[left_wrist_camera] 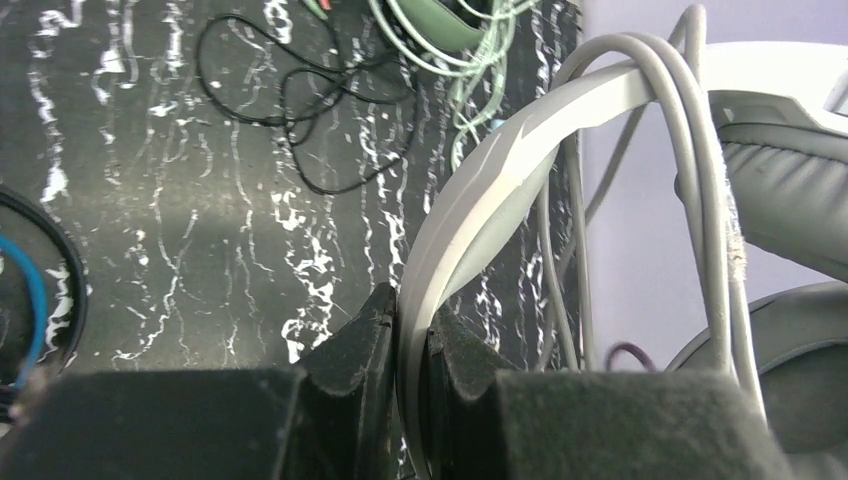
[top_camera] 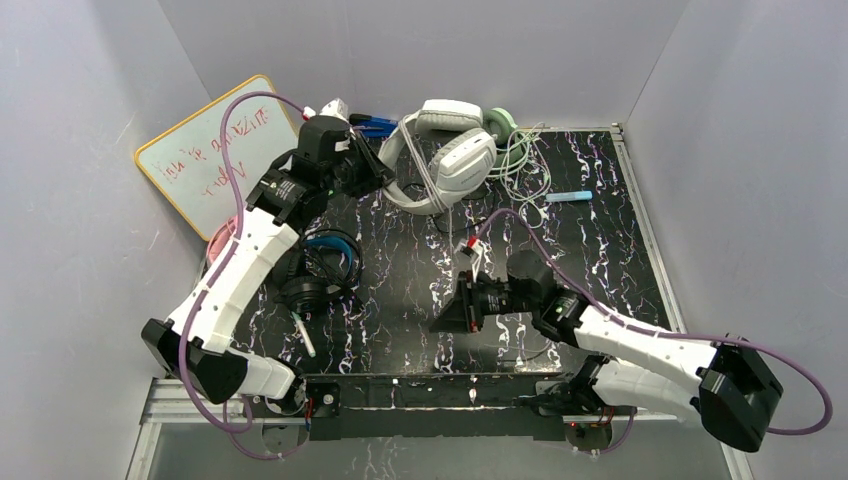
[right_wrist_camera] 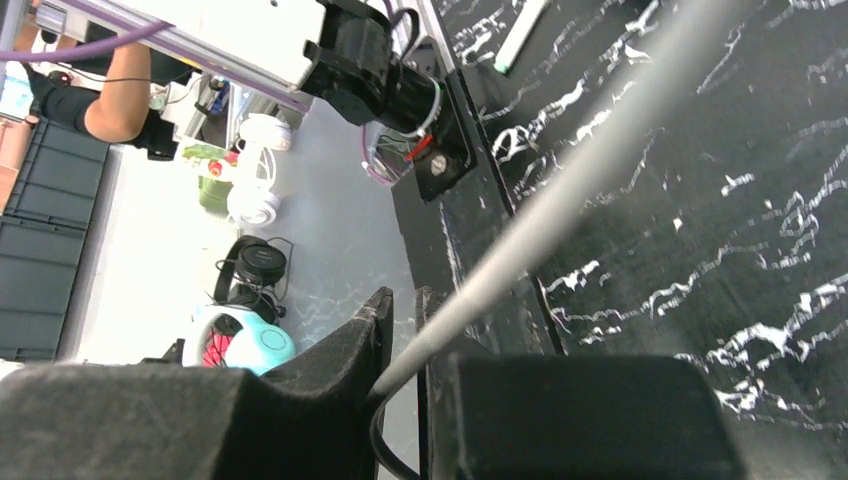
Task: Wrap the headphones
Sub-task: Wrap the headphones cable around the headphones.
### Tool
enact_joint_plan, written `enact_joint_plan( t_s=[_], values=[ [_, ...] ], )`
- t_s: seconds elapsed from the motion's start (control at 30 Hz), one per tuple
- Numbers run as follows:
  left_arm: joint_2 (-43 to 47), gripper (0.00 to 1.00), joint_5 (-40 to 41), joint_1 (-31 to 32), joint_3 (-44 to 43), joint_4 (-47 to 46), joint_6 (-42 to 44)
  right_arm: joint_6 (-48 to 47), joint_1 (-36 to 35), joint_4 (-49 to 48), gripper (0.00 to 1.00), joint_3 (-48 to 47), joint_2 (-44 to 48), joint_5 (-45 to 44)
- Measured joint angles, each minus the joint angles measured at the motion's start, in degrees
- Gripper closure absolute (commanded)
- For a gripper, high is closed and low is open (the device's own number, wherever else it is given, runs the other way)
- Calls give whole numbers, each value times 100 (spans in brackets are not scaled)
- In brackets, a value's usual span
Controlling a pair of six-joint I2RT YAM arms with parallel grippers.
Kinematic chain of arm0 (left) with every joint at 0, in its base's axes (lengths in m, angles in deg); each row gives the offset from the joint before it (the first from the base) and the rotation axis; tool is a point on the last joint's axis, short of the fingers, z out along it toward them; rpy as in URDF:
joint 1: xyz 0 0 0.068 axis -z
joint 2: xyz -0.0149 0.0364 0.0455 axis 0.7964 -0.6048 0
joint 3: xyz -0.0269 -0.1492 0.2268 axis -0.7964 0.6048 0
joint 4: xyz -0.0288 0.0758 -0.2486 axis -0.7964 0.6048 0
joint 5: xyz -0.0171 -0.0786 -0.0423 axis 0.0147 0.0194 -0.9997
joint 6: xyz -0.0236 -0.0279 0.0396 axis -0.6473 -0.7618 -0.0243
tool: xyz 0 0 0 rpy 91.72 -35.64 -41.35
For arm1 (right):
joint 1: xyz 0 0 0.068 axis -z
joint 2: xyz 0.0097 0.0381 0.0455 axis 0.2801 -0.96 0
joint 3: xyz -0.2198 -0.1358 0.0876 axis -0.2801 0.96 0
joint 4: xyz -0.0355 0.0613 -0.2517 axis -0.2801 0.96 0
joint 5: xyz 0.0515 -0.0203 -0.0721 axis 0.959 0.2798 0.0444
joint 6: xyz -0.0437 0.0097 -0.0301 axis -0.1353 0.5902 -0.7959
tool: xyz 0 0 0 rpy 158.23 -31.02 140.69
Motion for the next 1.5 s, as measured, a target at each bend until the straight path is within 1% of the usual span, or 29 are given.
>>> enact_joint_plan(
  t_s=[0.17,0.4,0.57,0.67,0.8,0.93,1.13,1.27,1.33,1.5],
  values=[
    [94,100,896,4,498,-17,-234,-116,-155,494,79,-785,-190,-22],
    [188,100,2081,4,1161,160,-293,-151,-323,977,81,-1526,-269,-2],
    [177,100,2542,2,1296,280,-389,-146,-374,1309,84,-1989,-437,68],
    [122,100,2706,2,1300,254,-280,-166,-387,1613,85,-2190,-490,22],
    [28,100,2809,9,1493,114,208,-299,-389,2164,88,-2531,-490,-243],
    [-35,100,2809,57,1845,66,1010,-603,-389,2887,90,-3117,-610,-758],
    [-9,100,3023,581,2444,-223,2465,-1123,-389,4085,91,-4162,-1464,-1314],
    [17,100,3123,997,2643,-240,3412,-1537,-387,4929,92,-4765,-1862,-1687],
    [33,100,3101,1152,2658,-247,3742,-1735,-382,5333,92,-5056,-1971,-1908],
    [251,100,2732,1174,2664,-374,4293,-2186,-262,6037,92,-5521,-1989,-2350]
  ],
)
